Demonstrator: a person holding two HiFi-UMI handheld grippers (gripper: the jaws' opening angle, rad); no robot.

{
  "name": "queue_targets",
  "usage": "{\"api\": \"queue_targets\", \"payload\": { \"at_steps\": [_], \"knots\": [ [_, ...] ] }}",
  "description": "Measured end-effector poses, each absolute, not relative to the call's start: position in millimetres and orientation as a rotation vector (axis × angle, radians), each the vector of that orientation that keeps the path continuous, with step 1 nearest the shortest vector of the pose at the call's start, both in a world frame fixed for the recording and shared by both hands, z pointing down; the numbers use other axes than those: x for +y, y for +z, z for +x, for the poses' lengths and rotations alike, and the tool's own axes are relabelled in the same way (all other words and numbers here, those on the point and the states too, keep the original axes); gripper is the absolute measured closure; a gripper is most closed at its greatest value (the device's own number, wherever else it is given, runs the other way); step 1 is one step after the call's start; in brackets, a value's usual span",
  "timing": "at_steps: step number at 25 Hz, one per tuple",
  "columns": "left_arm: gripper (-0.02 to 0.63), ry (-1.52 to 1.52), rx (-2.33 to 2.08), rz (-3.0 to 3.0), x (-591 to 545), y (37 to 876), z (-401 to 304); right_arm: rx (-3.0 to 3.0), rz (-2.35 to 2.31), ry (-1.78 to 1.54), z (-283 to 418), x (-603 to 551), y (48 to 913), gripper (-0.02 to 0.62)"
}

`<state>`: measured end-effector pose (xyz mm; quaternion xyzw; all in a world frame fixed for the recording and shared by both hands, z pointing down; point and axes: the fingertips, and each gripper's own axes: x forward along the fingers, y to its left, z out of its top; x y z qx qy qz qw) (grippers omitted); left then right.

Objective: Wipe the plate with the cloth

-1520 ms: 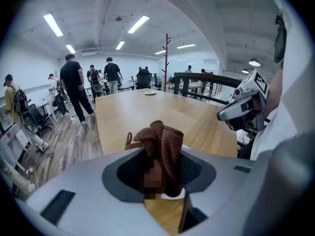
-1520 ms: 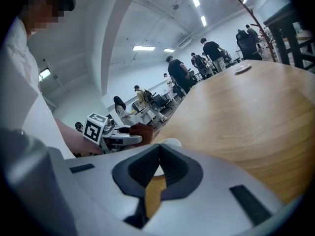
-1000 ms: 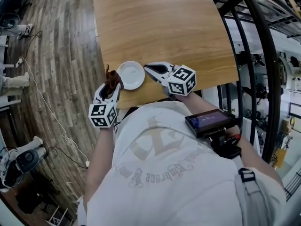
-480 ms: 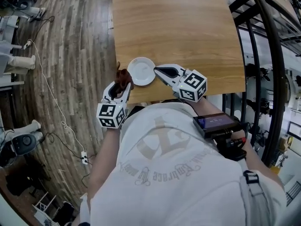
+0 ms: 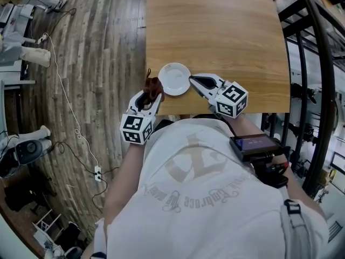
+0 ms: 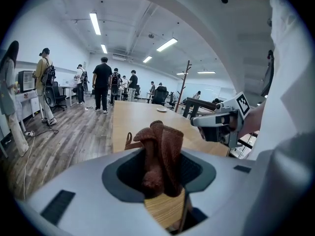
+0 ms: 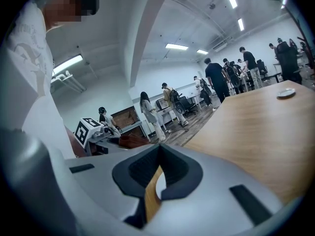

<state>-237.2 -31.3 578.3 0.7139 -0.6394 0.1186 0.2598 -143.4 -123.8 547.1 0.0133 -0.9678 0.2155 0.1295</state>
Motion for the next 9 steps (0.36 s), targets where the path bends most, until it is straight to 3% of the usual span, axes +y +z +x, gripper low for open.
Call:
{"api": "queue_targets", "payload": {
  "at_steps": [9],
  "knots": [
    [0.437,0.331,-1.723,1.941,-35.5,580.9,-237.5,-2.806,0.041,0.623,-143.2,-124.7,550.7,0.581]
  ]
}}
